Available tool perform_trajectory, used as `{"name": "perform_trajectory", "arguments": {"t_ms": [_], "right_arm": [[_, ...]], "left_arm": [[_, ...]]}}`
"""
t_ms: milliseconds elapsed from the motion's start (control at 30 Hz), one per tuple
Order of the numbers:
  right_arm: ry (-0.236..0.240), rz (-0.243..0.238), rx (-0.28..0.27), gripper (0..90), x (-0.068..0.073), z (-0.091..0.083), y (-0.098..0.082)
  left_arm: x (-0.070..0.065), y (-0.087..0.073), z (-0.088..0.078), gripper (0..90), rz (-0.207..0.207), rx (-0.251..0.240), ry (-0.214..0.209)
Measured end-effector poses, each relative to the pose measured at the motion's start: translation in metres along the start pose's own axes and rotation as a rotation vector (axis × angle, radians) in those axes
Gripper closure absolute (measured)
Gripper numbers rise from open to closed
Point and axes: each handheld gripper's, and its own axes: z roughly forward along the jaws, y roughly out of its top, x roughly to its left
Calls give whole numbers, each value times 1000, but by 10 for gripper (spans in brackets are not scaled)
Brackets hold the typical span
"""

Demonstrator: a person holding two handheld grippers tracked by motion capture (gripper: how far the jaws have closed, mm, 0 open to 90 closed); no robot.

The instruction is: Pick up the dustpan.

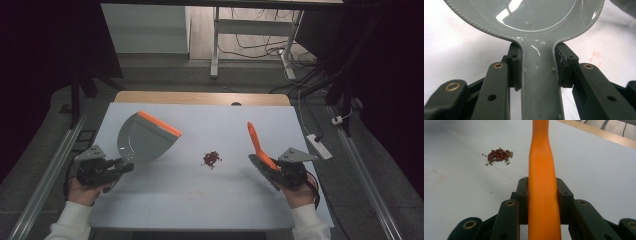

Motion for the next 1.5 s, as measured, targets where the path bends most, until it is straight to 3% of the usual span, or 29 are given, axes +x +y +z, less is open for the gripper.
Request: {"name": "perform_trajectory", "arguments": {"t_ms": [533, 1067, 1267, 1500], "right_arm": [[10, -12, 5, 699, 2, 6, 2], [17, -13, 10, 698, 2, 9, 3], [22, -16, 10, 699, 2, 10, 3], [26, -11, 7, 699, 1, 10, 3]], "left_arm": [[-29, 3, 15, 617, 152, 80, -88], [-44, 1, 27, 616, 225, 174, -171], [-50, 1, 34, 616, 233, 208, -201], [-53, -1, 38, 616, 258, 249, -197]]}}
